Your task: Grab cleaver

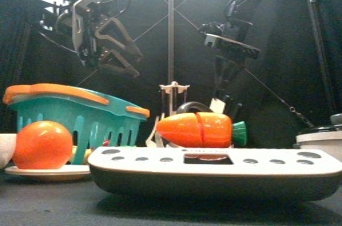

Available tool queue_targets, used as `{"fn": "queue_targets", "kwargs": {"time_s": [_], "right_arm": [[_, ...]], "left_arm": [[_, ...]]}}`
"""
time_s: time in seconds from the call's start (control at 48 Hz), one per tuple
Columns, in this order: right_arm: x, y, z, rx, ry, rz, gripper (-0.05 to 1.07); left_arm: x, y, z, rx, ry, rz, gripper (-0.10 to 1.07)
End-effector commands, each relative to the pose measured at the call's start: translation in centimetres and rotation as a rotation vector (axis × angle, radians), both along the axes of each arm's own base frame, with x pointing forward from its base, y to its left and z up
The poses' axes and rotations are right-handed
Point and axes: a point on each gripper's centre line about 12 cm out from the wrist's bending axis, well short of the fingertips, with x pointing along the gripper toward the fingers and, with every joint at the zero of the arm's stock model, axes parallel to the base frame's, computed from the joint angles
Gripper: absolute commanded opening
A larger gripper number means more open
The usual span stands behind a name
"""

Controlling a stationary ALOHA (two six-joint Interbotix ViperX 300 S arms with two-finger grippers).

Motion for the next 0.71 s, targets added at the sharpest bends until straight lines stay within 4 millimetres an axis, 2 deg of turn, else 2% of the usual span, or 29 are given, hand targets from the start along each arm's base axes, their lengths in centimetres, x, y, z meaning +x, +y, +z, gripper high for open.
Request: {"fn": "queue_targets", "kwargs": {"time_s": [0.0,0.688], "right_arm": [[-0.19,0.06,1.46,-0.014,-0.044,0.004,0.5],[-0.23,0.14,1.59,-0.016,-0.061,0.016,0.5]], "left_arm": [[0.21,0.01,0.56,0.007,-0.019,0.001,0.87],[0.0,0.04,0.7,-0.015,-0.026,0.014,0.87]]}}
